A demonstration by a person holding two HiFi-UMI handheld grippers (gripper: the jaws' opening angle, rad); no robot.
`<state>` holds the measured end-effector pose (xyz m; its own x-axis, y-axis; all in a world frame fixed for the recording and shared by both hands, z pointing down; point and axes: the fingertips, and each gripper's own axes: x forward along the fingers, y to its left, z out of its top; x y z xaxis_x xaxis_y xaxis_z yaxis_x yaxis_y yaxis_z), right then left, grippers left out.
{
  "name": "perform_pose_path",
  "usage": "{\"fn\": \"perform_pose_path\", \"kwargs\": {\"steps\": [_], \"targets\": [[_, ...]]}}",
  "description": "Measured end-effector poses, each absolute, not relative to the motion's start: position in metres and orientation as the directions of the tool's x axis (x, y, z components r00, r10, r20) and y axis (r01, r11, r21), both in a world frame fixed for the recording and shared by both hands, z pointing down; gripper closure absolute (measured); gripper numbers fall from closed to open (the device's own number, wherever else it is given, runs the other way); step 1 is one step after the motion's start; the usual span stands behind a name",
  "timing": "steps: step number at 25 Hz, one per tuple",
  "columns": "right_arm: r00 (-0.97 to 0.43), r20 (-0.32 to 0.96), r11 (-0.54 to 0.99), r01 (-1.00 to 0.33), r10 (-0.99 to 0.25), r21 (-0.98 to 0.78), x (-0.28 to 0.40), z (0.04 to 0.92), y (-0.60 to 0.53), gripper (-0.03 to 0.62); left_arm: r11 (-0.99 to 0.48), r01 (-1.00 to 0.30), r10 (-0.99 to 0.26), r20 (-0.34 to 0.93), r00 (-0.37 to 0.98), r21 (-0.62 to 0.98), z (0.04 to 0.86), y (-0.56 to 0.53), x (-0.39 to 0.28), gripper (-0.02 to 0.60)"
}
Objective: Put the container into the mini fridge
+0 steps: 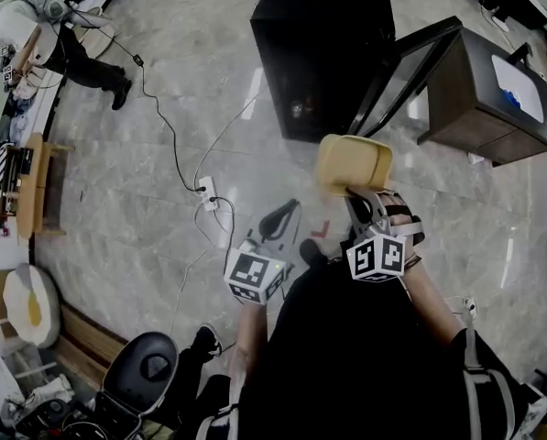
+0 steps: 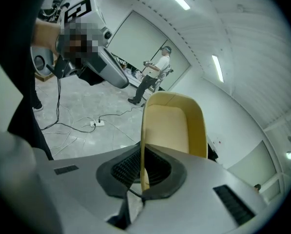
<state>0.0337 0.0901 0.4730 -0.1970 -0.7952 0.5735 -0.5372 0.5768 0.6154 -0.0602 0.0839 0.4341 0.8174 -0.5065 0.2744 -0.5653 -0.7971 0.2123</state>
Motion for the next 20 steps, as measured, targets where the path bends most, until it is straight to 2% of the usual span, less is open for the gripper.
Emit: {"fn": "perform_pose_path", "kwargs": {"steps": [13,20], "targets": [[-0.17,0.617,0.611,-0.482,-0.769,0.628,0.034,0.485,0.088,0.568,-0.787,-0.567,-0.505,0.274,0.819,0.243,0.446,0.098,-0.063,0.538],[-0.218,0.639,0.658,-0.447,-0.737,0.606,0.036,0.499,0.047,0.568,-0.766,-0.595,-0.526,0.294,0.798,0.244,0.449,0.074,-0.054,0.538]]}}
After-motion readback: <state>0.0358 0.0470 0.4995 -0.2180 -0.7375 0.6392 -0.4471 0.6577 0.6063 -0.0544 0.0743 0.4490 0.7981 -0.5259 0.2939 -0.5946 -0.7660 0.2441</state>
